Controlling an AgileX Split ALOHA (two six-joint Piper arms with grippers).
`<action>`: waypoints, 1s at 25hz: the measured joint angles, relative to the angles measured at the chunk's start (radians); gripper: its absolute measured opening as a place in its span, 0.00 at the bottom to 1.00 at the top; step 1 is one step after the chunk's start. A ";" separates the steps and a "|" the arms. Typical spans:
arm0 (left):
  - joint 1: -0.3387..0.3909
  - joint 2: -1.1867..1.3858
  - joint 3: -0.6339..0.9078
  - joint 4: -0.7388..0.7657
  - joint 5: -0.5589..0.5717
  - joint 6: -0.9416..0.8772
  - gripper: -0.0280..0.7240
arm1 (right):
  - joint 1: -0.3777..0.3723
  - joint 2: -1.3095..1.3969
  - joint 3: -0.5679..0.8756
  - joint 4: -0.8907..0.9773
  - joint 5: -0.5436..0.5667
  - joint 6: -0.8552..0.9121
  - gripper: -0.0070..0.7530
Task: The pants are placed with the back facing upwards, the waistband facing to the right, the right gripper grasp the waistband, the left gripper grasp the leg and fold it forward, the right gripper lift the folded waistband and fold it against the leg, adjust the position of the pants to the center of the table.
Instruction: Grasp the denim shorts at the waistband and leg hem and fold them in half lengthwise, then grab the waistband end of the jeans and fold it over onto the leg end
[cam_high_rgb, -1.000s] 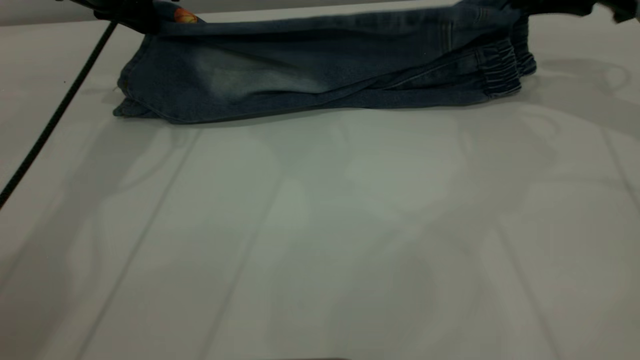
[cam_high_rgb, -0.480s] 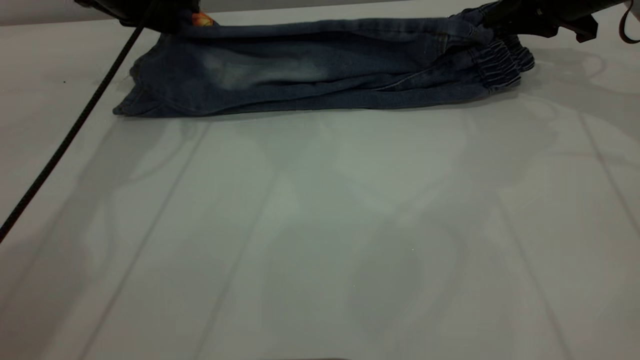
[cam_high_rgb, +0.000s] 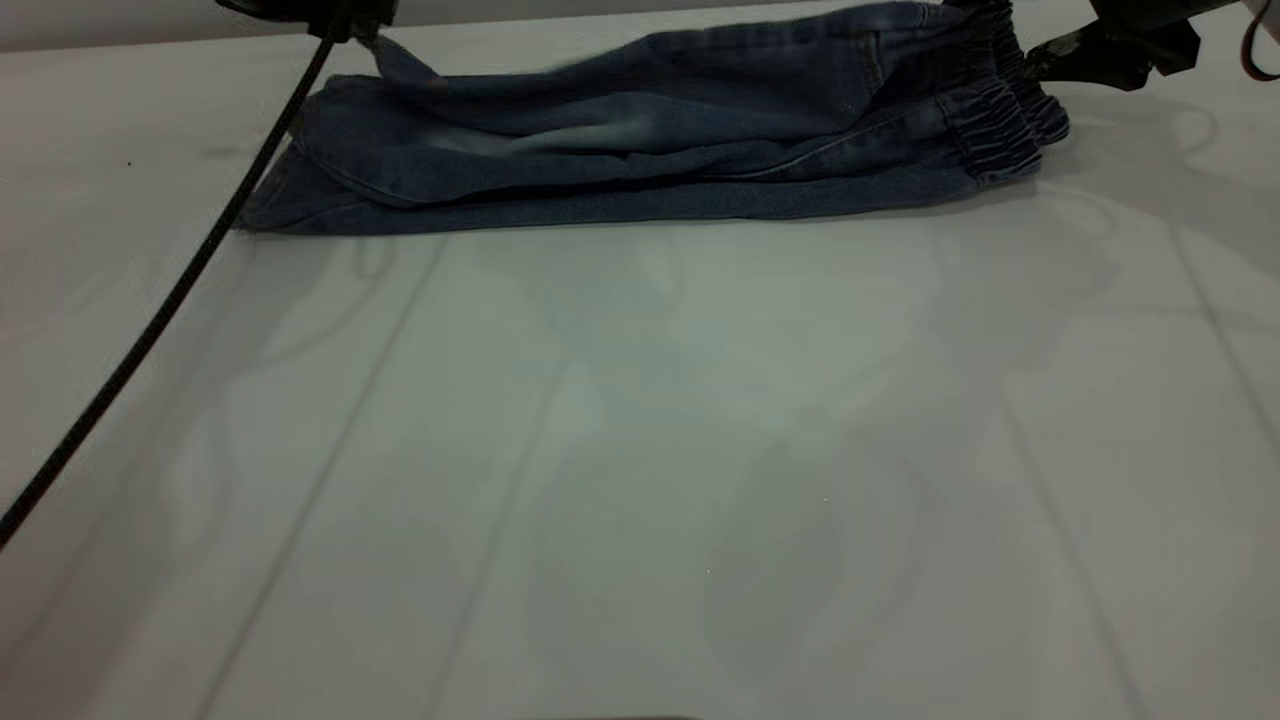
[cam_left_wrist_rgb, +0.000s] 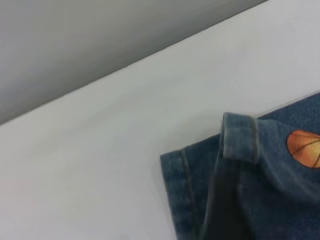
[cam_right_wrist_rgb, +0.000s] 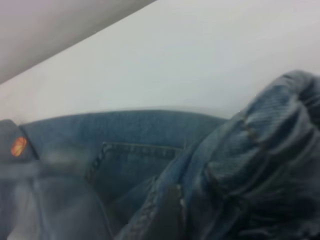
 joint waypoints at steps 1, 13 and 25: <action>0.000 0.000 0.000 0.000 0.000 0.010 0.65 | -0.007 -0.002 0.000 -0.005 0.003 0.006 0.89; 0.000 -0.039 -0.012 -0.003 0.409 -0.091 0.71 | -0.141 -0.113 -0.003 -0.397 0.291 0.299 0.81; -0.001 -0.044 -0.053 -0.076 0.618 -0.159 0.71 | -0.114 0.030 -0.004 -0.437 0.184 0.361 0.79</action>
